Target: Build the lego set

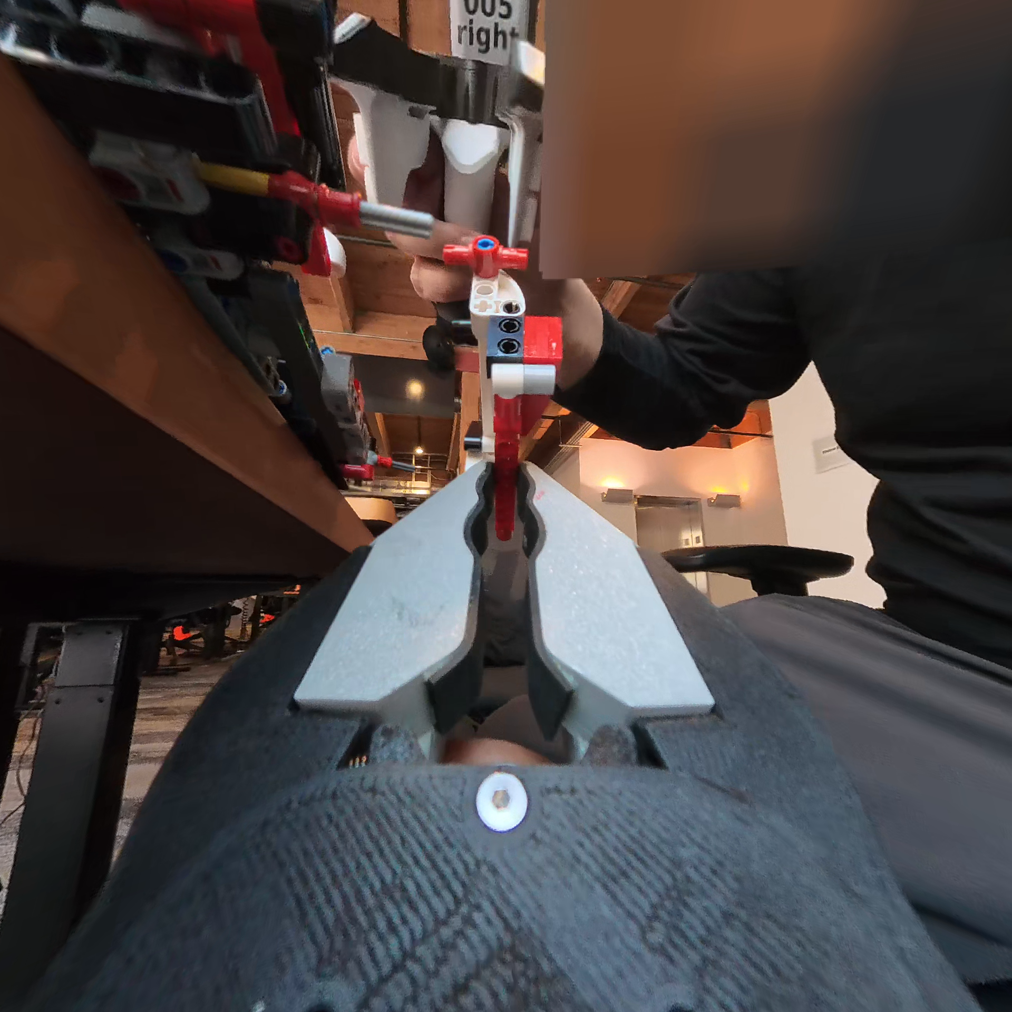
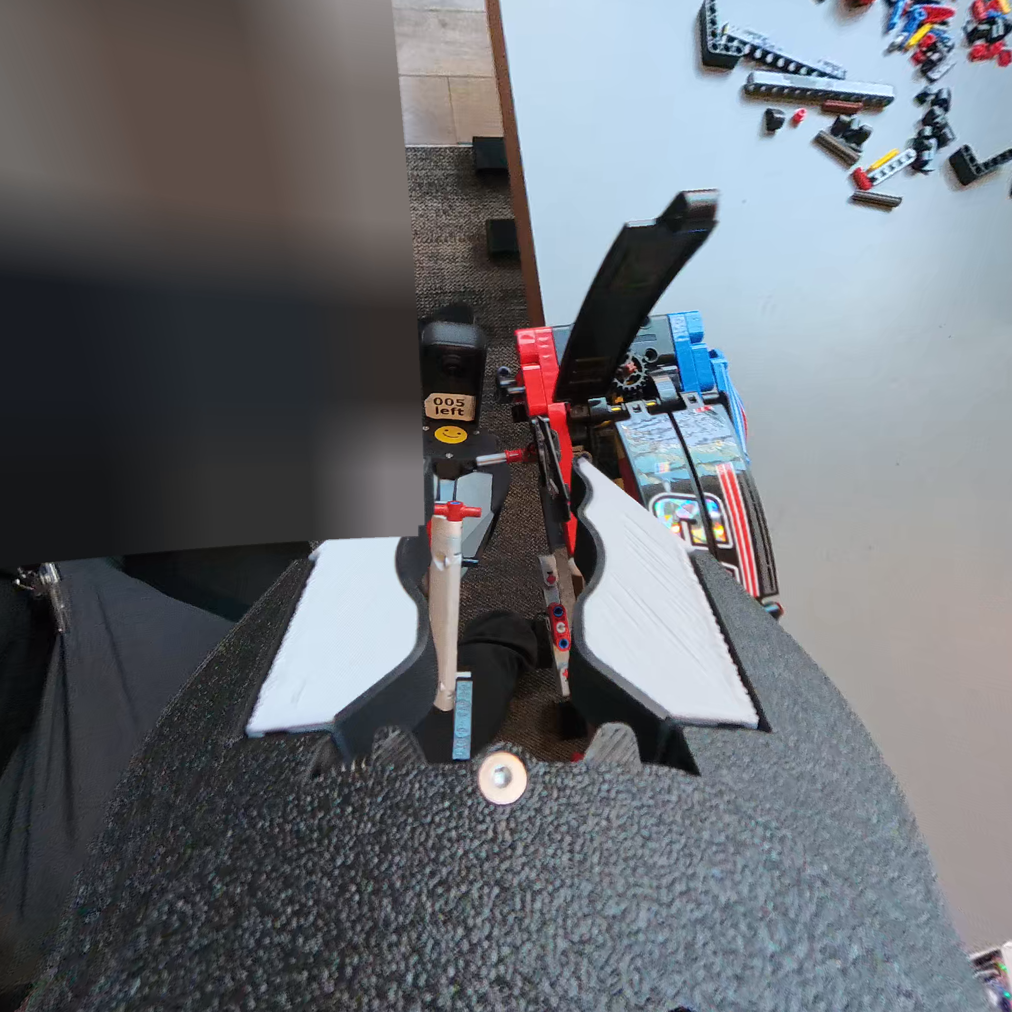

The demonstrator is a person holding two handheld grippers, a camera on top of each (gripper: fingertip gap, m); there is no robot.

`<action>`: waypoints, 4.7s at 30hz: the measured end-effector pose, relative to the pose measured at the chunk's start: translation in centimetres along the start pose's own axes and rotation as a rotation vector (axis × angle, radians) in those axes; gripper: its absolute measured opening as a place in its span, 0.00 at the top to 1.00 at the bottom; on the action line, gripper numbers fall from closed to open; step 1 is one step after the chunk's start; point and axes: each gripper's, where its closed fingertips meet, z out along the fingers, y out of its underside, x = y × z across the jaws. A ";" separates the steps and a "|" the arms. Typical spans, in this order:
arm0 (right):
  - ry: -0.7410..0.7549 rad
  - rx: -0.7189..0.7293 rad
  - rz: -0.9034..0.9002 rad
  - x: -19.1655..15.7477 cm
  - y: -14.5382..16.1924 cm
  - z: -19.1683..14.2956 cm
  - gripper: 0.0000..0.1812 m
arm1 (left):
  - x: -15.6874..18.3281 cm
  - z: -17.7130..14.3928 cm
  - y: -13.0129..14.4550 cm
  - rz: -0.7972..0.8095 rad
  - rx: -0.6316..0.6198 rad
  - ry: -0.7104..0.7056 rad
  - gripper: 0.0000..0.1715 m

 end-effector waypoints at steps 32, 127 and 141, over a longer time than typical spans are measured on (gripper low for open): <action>-0.034 -0.162 -0.076 1.5 2.8 2.7 0.81 | -3.3 0.6 -1.1 0.035 0.088 -0.116 0.97; -0.330 -0.093 0.032 0.9 3.2 2.0 0.85 | -4.2 0.7 -0.8 -0.050 -0.107 -0.153 0.97; -0.169 -0.085 -0.037 1.9 3.6 1.6 0.71 | -3.3 0.4 -1.7 0.016 -0.030 -0.152 0.97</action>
